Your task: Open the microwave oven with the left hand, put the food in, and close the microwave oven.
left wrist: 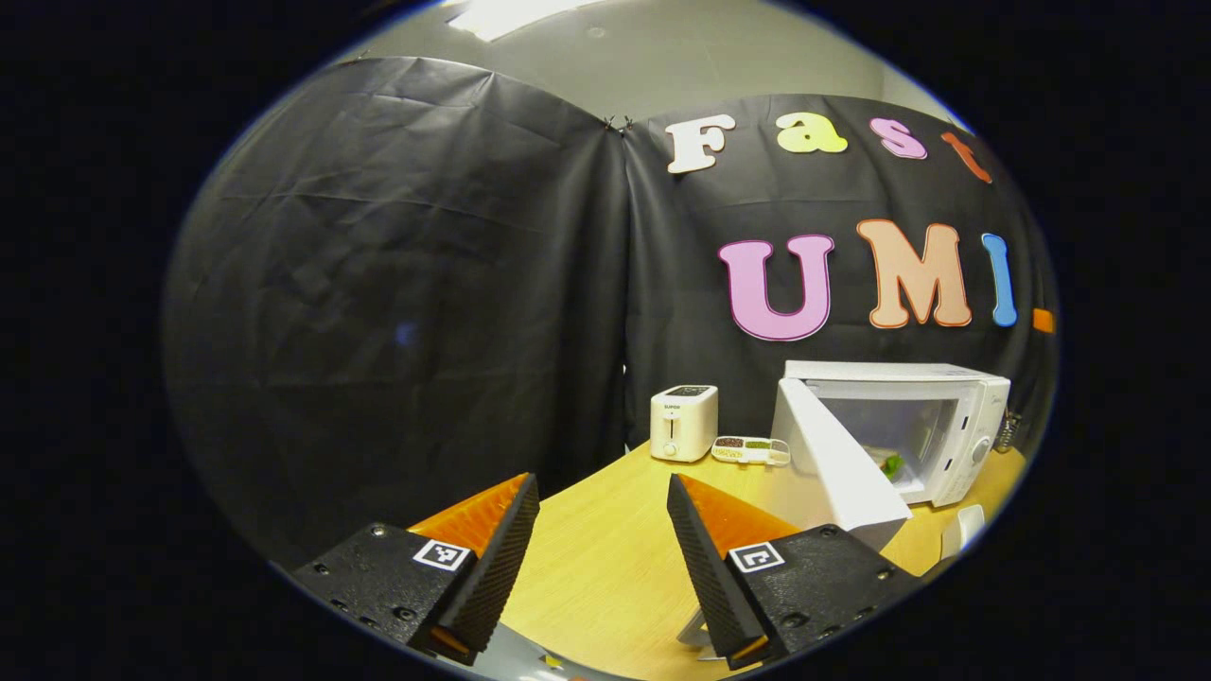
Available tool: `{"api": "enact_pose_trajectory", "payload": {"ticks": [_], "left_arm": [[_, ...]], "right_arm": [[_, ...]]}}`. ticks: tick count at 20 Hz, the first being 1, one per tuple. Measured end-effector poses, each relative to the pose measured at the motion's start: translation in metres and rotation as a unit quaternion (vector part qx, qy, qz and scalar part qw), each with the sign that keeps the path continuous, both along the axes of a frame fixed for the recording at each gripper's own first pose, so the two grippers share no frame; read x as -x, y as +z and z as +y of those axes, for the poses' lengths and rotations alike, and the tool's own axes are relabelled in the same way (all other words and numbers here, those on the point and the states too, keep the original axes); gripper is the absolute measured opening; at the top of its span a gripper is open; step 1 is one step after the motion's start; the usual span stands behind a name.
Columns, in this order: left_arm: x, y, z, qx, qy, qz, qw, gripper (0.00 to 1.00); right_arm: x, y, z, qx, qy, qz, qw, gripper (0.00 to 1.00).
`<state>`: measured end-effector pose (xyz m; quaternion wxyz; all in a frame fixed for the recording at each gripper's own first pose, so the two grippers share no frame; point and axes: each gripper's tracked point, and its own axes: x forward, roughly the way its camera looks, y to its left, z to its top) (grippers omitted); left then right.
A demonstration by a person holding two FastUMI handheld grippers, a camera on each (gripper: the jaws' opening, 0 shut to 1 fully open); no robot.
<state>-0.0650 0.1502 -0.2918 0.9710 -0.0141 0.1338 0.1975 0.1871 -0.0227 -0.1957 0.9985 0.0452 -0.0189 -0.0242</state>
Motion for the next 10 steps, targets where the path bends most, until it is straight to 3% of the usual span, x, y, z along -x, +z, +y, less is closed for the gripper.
{"api": "enact_pose_trajectory", "payload": {"ticks": [1,4,5,6,7,10], "left_arm": [[-0.001,0.003,-0.006,0.002,-0.001,-0.002,1.000,0.83],[-0.005,0.004,-0.023,0.008,-0.008,-0.003,1.000,0.76],[-0.007,0.003,-0.029,0.009,-0.012,-0.001,1.000,0.69],[-0.009,0.000,-0.033,0.011,-0.013,0.003,1.000,0.57],[-0.012,-0.002,-0.041,0.013,-0.017,0.011,1.000,0.46],[-0.020,-0.009,-0.067,0.028,-0.031,0.024,0.999,0.10]], "right_arm": [[-0.003,0.002,-0.008,0.003,-0.006,-0.002,1.000,0.91],[-0.011,0.006,-0.018,0.007,-0.013,-0.008,1.000,0.91],[-0.012,0.003,-0.018,0.011,-0.011,-0.003,1.000,0.91],[-0.013,-0.001,-0.020,0.017,-0.009,0.004,1.000,0.99],[-0.015,-0.002,-0.020,0.021,-0.007,0.005,1.000,0.91],[-0.015,-0.005,-0.020,0.040,-0.001,0.012,0.999,0.91]]}}
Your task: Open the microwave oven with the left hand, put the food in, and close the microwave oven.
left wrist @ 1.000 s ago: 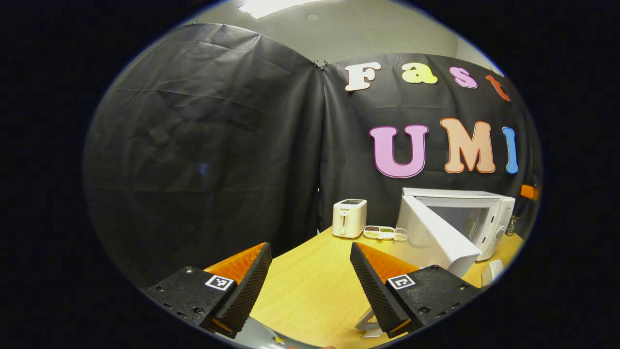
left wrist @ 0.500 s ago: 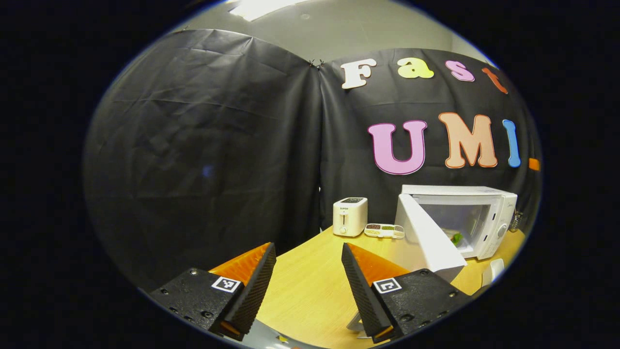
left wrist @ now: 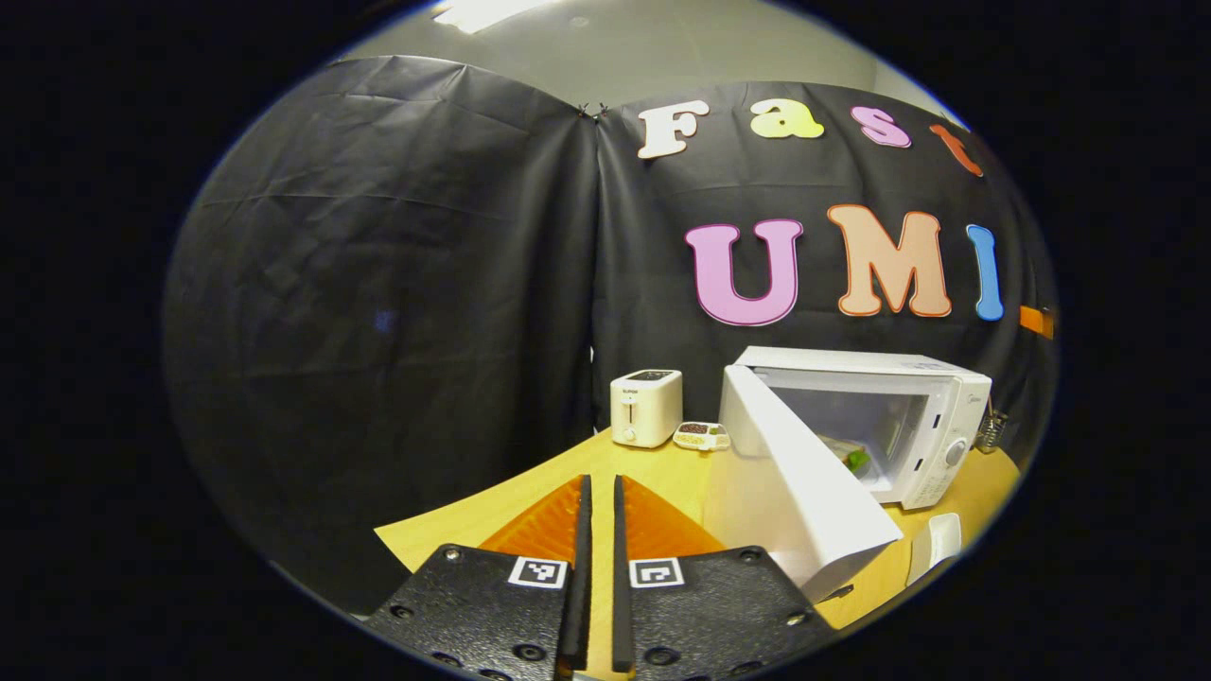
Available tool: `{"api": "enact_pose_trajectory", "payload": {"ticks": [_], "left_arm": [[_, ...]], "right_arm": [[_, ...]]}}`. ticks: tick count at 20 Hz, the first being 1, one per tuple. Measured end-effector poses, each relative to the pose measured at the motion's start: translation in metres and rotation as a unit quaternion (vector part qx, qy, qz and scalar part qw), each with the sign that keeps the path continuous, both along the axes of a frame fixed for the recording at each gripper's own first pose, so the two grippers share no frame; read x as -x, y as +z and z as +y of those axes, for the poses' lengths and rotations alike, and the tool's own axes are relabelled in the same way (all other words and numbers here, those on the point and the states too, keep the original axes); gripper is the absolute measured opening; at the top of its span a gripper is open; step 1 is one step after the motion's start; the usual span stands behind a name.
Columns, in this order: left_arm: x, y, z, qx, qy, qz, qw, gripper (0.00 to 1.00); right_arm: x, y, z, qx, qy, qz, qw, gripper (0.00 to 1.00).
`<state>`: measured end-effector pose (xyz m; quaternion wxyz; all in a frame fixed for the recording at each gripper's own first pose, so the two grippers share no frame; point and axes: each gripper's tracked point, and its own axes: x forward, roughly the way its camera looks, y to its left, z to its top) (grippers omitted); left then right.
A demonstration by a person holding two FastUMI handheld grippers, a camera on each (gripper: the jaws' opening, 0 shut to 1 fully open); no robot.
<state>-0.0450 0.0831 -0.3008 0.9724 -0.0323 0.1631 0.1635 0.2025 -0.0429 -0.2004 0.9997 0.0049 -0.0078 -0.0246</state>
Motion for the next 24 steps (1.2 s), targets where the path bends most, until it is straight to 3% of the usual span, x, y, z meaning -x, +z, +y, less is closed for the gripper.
{"api": "enact_pose_trajectory", "payload": {"ticks": [3,7,11,16,24], "left_arm": [[-0.004,0.001,-0.021,0.002,-0.014,-0.006,1.000,0.01],[-0.010,0.010,-0.051,-0.008,-0.042,-0.011,0.999,0.01],[-0.025,0.011,-0.101,0.007,-0.087,-0.018,0.996,0.01],[-0.042,0.008,-0.145,0.024,-0.122,-0.022,0.992,0.01],[-0.074,0.003,-0.200,0.020,-0.136,-0.025,0.990,0.01]], "right_arm": [[0.002,0.003,0.007,-0.018,0.009,-0.002,1.000,0.92],[0.001,0.000,0.013,-0.032,0.020,0.004,0.999,0.92],[0.006,0.001,-0.003,-0.048,-0.001,0.005,0.999,0.91],[0.006,0.001,0.001,-0.056,0.009,0.007,0.998,0.91],[0.007,0.001,-0.003,-0.056,0.014,0.005,0.998,0.91]]}}
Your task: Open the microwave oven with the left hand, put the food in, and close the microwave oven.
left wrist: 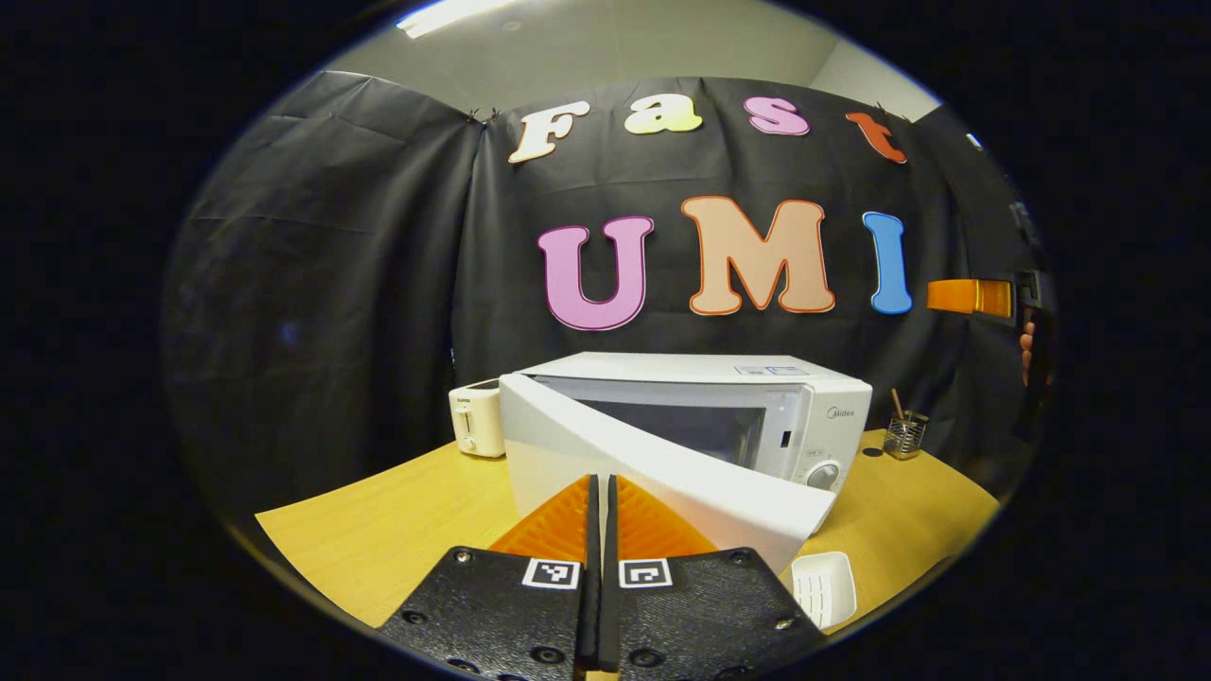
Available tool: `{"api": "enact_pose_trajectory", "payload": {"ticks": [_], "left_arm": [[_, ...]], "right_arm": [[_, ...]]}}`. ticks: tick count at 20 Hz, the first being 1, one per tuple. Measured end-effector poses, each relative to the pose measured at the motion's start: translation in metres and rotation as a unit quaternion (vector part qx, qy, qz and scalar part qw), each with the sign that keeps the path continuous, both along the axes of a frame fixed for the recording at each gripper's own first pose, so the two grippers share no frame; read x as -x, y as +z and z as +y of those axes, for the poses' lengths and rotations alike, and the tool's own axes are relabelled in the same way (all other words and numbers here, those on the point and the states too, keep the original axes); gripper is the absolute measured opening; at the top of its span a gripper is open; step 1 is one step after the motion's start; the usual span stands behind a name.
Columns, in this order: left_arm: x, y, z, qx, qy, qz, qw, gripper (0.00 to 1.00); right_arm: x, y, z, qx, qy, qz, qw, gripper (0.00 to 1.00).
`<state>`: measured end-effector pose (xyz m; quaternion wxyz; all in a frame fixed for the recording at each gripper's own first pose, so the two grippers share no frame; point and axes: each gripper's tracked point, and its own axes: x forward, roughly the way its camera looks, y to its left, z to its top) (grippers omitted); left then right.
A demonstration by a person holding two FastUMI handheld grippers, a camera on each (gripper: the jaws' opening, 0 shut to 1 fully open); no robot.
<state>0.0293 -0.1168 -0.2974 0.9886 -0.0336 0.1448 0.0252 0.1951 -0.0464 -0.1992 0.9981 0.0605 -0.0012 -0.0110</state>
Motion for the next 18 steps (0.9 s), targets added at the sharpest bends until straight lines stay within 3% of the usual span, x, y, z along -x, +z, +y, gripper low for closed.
{"api": "enact_pose_trajectory", "payload": {"ticks": [3,4,5,6,18], "left_arm": [[-0.012,-0.006,-0.016,0.004,-0.004,0.006,1.000,0.01],[-0.015,-0.008,-0.022,0.006,-0.007,0.008,1.000,0.01],[-0.018,-0.010,-0.027,0.009,-0.010,0.010,1.000,0.01],[-0.022,-0.011,-0.032,0.010,-0.014,0.008,1.000,0.01],[-0.073,-0.020,-0.075,0.006,-0.037,-0.019,0.999,0.01]], "right_arm": [[0.002,0.003,-0.002,-0.009,0.002,-0.003,1.000,0.91],[0.003,0.003,-0.003,-0.012,0.003,-0.004,1.000,0.99],[0.002,0.003,-0.005,-0.015,0.002,-0.004,1.000,0.99],[0.002,0.003,-0.006,-0.017,0.001,-0.003,1.000,0.91],[0.000,-0.002,0.008,-0.007,0.000,0.002,1.000,0.91]]}}
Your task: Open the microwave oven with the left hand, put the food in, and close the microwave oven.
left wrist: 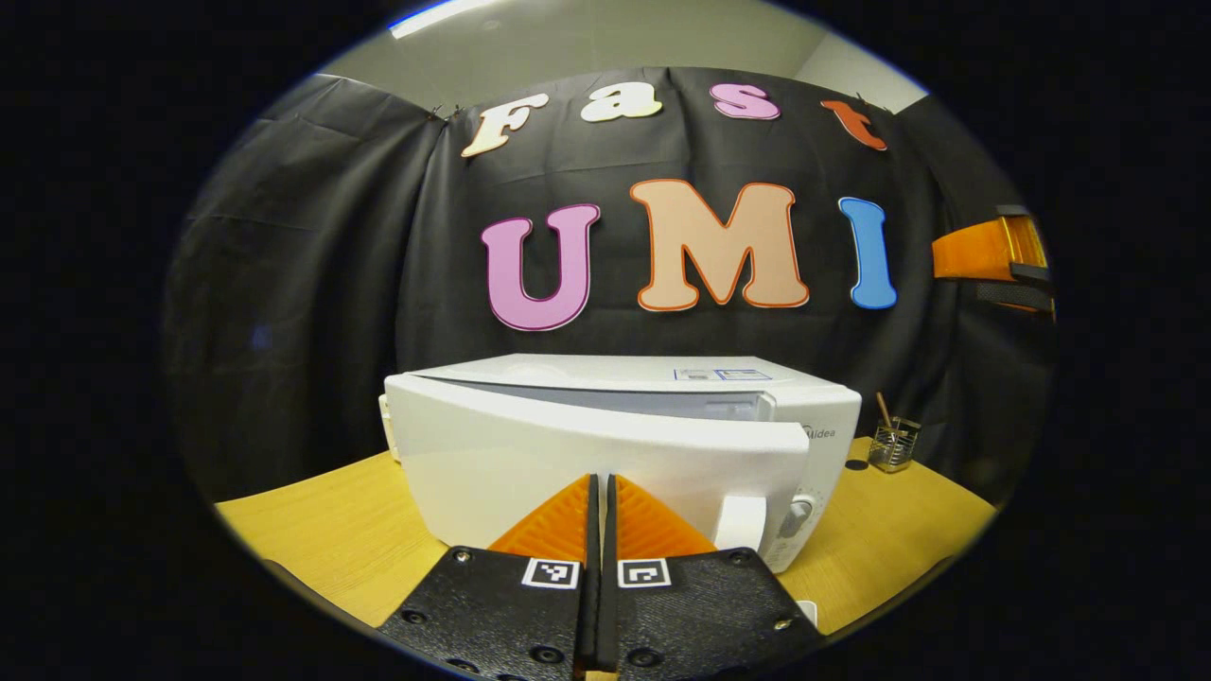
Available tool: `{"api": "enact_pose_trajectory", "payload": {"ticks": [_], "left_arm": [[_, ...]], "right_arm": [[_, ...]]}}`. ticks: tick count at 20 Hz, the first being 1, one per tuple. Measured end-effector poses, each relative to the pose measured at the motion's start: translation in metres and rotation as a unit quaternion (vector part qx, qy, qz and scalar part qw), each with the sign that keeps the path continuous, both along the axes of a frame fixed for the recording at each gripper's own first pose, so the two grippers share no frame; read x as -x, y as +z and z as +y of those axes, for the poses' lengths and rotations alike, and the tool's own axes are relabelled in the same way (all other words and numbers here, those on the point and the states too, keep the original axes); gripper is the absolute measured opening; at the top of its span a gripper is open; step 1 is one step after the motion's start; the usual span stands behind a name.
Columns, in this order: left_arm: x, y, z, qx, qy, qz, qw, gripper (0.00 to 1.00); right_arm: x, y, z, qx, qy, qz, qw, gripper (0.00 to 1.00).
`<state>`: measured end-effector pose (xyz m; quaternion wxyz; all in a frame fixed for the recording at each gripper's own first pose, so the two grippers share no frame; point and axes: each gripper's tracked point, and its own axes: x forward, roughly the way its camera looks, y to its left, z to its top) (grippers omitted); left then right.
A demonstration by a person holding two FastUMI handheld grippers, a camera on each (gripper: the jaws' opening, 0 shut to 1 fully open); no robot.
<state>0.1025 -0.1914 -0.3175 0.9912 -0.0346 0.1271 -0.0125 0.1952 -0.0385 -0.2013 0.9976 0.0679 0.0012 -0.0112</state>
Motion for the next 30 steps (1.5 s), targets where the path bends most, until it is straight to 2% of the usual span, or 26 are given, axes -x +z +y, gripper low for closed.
{"api": "enact_pose_trajectory", "payload": {"ticks": [4,9,10,11,12,15,18,30], "left_arm": [[-0.012,0.007,0.000,-0.004,0.007,-0.022,1.000,0.00],[-0.021,-0.008,-0.006,0.009,0.006,-0.006,1.000,0.01],[-0.021,-0.011,-0.007,0.014,0.004,-0.001,1.000,0.01],[-0.023,-0.013,-0.009,0.016,0.002,0.002,1.000,0.01],[-0.025,-0.016,-0.010,0.015,0.001,0.004,1.000,0.01],[-0.028,-0.032,-0.012,0.011,0.004,0.025,1.000,0.01],[-0.034,-0.024,-0.011,0.017,0.013,0.009,1.000,0.01],[-0.033,-0.024,-0.012,-0.004,-0.002,0.010,1.000,0.01]], "right_arm": [[-0.001,0.001,0.003,-0.011,0.006,-0.001,1.000,0.91],[-0.002,-0.002,0.003,-0.037,0.018,0.007,0.999,0.92],[-0.002,-0.001,0.002,-0.038,0.018,0.006,0.999,0.99],[-0.002,-0.001,0.000,-0.036,0.014,0.006,0.999,0.92],[-0.001,0.000,-0.003,-0.031,0.009,0.005,0.999,0.91],[0.003,0.006,-0.007,-0.023,0.001,-0.005,1.000,0.91],[0.003,0.007,-0.003,-0.032,0.008,-0.007,0.999,0.91],[0.001,0.002,-0.004,-0.032,0.007,-0.002,0.999,0.91]]}}
